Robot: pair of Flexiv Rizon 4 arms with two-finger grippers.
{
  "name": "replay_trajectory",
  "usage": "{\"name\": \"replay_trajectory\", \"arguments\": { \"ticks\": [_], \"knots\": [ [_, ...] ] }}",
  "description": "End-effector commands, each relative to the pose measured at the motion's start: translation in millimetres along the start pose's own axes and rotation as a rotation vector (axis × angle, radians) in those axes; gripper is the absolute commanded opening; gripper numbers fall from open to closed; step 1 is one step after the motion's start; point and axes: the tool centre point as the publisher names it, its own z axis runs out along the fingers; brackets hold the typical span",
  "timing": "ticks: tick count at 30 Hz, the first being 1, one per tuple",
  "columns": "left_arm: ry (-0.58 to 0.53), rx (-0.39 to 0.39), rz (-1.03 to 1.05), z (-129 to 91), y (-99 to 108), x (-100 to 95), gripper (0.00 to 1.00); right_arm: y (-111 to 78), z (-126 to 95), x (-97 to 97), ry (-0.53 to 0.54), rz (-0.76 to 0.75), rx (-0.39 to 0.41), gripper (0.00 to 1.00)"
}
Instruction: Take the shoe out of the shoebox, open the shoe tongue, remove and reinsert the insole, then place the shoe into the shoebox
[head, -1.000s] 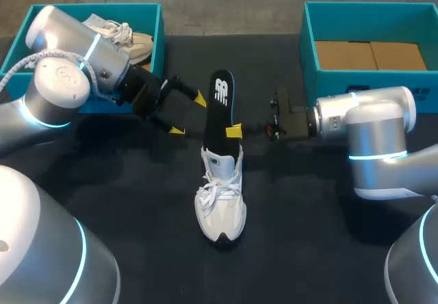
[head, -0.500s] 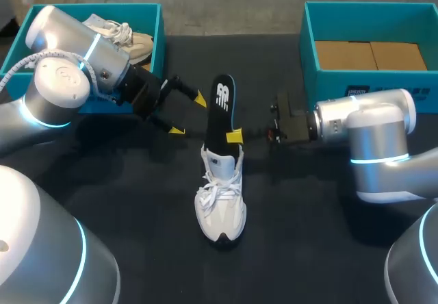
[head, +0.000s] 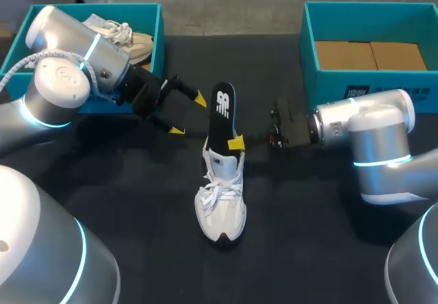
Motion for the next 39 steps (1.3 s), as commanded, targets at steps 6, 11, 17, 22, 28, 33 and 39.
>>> {"name": "replay_trajectory", "arguments": {
  "ticks": [6,11,17,22,28,33,39],
  "knots": [
    [0.000,0.000,0.000,1,0,-0.1,1.00,-11.2,7,5.8,0.011,0.000,0.020,0.00],
    [0.000,0.000,0.000,1,0,-0.1,1.00,-15.9,9,6.8,0.016,0.011,0.033,0.00],
    [0.000,0.000,0.000,1,0,-0.1,1.00,-23.1,12,6.2,0.031,0.027,0.044,0.00],
    [0.000,0.000,0.000,1,0,-0.1,1.00,-22.7,10,9.4,0.024,0.017,0.022,0.00],
    [0.000,0.000,0.000,1,0,-0.1,1.00,-16.9,6,10.1,-0.007,0.003,-0.008,0.14],
    [0.000,0.000,0.000,1,0,-0.1,1.00,-12.3,5,10.1,-0.005,-0.001,-0.008,0.32],
    [0.000,0.000,0.000,1,0,-0.1,1.00,-5.1,5,9.3,-0.004,-0.005,-0.007,0.36]
  ]
}}
